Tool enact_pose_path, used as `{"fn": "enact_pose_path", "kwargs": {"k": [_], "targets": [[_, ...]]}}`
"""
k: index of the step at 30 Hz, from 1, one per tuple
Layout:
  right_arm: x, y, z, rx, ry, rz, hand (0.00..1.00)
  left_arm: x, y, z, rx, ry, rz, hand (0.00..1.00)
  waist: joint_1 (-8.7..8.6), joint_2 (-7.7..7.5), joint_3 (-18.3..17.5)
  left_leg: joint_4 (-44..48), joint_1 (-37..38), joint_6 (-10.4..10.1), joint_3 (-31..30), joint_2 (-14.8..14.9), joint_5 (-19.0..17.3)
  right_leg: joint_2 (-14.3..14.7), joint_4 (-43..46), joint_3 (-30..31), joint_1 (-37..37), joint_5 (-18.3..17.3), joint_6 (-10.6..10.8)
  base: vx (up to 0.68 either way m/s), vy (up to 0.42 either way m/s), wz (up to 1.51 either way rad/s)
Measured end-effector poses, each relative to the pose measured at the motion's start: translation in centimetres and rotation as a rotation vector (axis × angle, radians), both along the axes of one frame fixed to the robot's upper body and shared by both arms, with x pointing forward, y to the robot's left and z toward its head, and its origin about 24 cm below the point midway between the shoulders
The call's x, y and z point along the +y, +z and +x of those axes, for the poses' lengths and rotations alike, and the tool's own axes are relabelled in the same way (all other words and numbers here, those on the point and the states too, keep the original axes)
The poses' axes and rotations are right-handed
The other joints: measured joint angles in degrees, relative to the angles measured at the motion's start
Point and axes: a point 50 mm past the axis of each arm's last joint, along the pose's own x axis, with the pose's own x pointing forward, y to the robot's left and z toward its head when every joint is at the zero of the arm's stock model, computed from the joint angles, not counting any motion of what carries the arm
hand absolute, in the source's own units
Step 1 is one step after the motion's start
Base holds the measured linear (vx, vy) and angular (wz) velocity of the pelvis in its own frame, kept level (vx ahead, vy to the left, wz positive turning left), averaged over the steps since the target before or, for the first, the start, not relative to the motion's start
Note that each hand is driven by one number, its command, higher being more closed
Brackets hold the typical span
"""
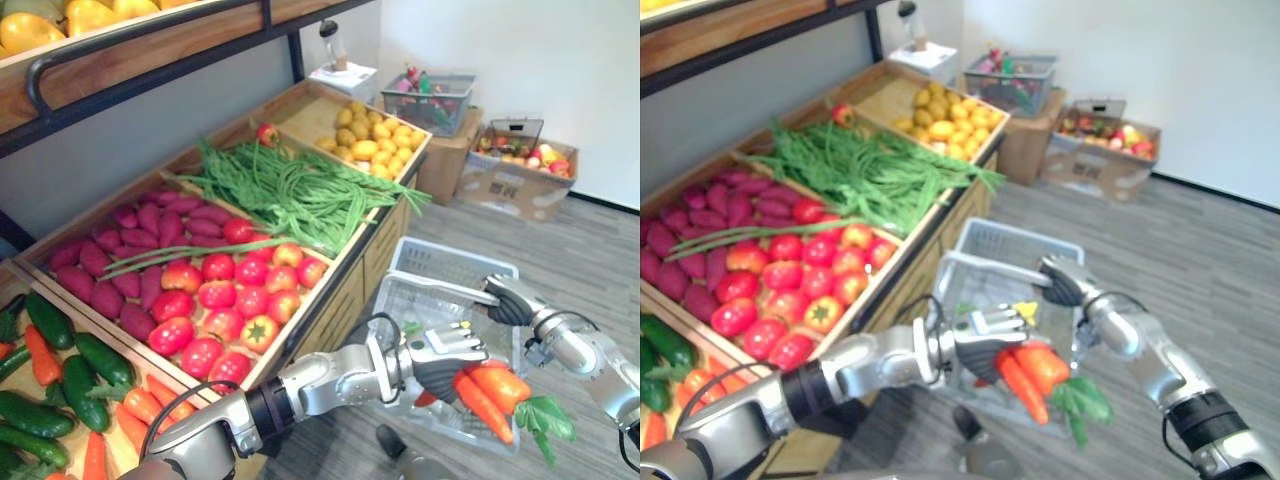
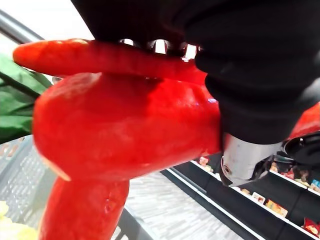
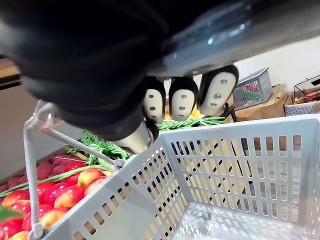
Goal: Pick vegetable in the basket
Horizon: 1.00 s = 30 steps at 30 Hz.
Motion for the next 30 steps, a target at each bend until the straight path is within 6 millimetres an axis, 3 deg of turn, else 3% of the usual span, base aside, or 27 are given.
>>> {"fn": "enact_pose_path", "kwargs": {"k": [8, 12, 20, 21, 30], "targets": [[1.0, 1.1, 0.2, -0.036, 0.035, 0.048, 1.0, -0.2, -1.7, 0.8, 0.006, 0.042, 0.075, 1.0, -0.08, -0.12, 0.1, 0.9, 0.1, -0.5, 1.5, 0.4, -0.5, 0.8, 0.1, 1.2, -0.8, 0.1, 0.0, -0.02, 0.001, -0.1], [1.8, 1.7, 0.6, -0.053, 0.073, 0.047, 1.0, 0.9, -3.5, 2.2, 0.01, 0.123, 0.175, 1.0, -0.86, -0.32, 0.4, 1.8, 0.3, -0.5, 2.3, 1.2, -0.8, 1.2, 0.0, 1.5, -1.1, 0.1, 0.0, -0.01, -0.001, -0.05], [3.7, 2.6, 0.8, -0.061, 0.157, 0.076, 1.0, 2.2, -4.7, 4.0, 0.013, 0.228, 0.244, 1.0, -1.67, -0.59, 0.6, 1.9, 0.7, -0.5, 4.1, 1.2, -0.8, 2.3, 0.0, 3.0, -1.9, 0.1, 0.0, -0.01, -0.017, -0.13], [4.4, 2.8, 0.9, -0.066, 0.186, 0.073, 1.0, 2.5, -5.0, 4.3, 0.014, 0.246, 0.26, 0.0, -1.62, -0.59, 0.6, 1.9, 1.0, -0.5, 4.6, 1.3, -0.8, 2.7, 0.0, 3.4, -1.9, 0.1, 0.0, -0.02, -0.033, -0.15], [6.4, 3.5, 1.2, -0.065, 0.284, 0.069, 1.0, 3.6, -5.6, 5.4, 0.021, 0.311, 0.296, 0.0, -1.53, -0.63, 0.7, 1.8, 2.0, -0.5, 6.9, 1.2, -0.8, 3.9, 0.1, 5.2, -2.2, 0.1, 0.0, -0.02, -0.051, -0.13]]}}
